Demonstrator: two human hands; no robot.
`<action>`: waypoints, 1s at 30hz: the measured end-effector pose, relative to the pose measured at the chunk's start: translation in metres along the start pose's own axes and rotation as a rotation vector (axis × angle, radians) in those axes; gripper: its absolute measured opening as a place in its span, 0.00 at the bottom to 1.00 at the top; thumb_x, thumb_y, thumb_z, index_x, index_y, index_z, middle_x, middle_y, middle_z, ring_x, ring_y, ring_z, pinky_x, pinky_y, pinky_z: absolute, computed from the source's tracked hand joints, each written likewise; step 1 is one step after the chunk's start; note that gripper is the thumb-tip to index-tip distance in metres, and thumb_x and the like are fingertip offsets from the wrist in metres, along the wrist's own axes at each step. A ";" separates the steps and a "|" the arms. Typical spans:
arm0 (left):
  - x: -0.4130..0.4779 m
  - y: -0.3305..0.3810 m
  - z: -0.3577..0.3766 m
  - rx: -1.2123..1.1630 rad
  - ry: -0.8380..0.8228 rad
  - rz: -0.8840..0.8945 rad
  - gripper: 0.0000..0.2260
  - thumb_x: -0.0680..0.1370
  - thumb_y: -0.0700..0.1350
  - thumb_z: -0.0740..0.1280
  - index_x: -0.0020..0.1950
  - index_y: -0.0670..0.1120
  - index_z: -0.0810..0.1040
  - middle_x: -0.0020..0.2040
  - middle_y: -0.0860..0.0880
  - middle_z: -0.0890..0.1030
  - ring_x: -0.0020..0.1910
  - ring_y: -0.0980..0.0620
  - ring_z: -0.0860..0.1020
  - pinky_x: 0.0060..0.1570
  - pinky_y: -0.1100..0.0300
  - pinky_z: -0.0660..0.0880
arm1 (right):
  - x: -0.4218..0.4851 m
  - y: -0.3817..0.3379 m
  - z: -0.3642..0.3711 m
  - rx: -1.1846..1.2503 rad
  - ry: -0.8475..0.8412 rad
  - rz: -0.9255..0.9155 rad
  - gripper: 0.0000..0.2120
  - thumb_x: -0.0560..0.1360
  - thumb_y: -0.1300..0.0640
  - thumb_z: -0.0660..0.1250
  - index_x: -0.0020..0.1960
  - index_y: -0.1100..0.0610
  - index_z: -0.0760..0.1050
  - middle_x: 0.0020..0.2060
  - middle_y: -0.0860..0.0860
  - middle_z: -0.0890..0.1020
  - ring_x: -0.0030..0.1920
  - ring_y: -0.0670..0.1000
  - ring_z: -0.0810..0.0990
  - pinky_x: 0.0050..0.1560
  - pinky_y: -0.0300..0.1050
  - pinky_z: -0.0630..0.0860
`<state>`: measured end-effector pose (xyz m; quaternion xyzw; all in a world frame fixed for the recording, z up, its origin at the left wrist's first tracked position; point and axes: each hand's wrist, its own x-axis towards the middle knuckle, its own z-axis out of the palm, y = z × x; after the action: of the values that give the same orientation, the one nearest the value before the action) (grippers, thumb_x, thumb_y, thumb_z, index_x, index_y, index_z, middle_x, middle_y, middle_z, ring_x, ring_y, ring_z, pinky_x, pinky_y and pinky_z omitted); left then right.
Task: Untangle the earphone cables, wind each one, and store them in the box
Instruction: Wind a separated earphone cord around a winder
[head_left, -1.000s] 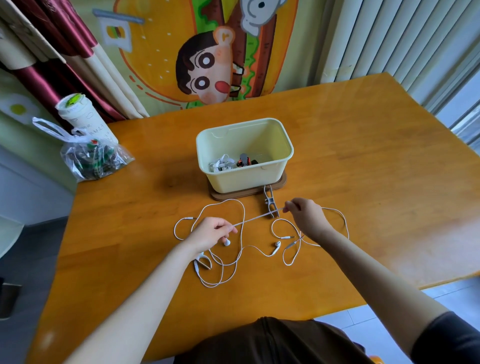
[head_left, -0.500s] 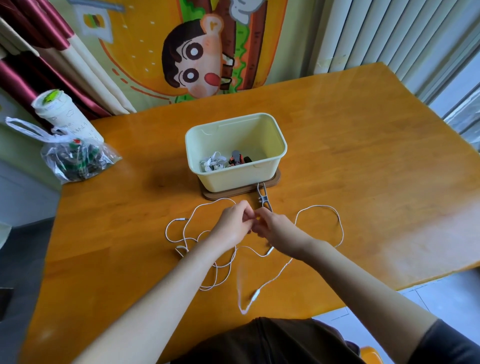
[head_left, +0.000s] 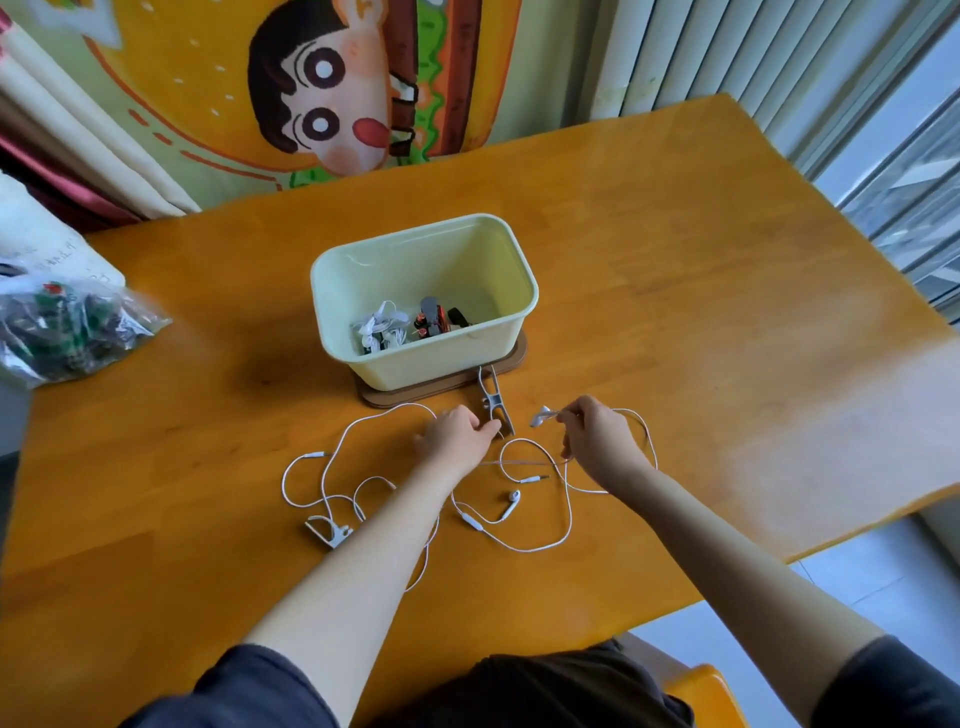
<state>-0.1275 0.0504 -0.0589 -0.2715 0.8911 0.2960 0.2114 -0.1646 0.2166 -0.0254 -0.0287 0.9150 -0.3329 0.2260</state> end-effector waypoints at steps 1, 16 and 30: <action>0.002 0.003 0.002 0.043 0.000 -0.015 0.18 0.79 0.59 0.61 0.58 0.48 0.76 0.58 0.48 0.78 0.60 0.45 0.73 0.61 0.50 0.67 | 0.002 0.000 0.000 0.006 -0.004 0.006 0.10 0.81 0.59 0.56 0.52 0.63 0.73 0.37 0.55 0.79 0.34 0.51 0.78 0.39 0.47 0.76; -0.010 0.017 0.007 -0.266 -0.051 0.132 0.07 0.77 0.41 0.67 0.48 0.44 0.68 0.44 0.51 0.72 0.38 0.56 0.70 0.28 0.71 0.65 | 0.002 -0.012 -0.001 0.203 0.019 -0.074 0.08 0.81 0.59 0.56 0.50 0.59 0.72 0.36 0.49 0.78 0.31 0.45 0.76 0.31 0.34 0.72; -0.049 0.015 -0.007 -0.791 -0.199 0.154 0.17 0.71 0.37 0.75 0.56 0.46 0.75 0.42 0.48 0.77 0.33 0.52 0.75 0.29 0.65 0.72 | -0.020 -0.028 -0.003 0.102 0.047 -0.288 0.05 0.78 0.58 0.64 0.46 0.57 0.76 0.36 0.48 0.79 0.34 0.40 0.77 0.33 0.26 0.70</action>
<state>-0.1008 0.0736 -0.0218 -0.2341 0.7014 0.6556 0.1532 -0.1510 0.2006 0.0025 -0.1404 0.8884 -0.4086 0.1554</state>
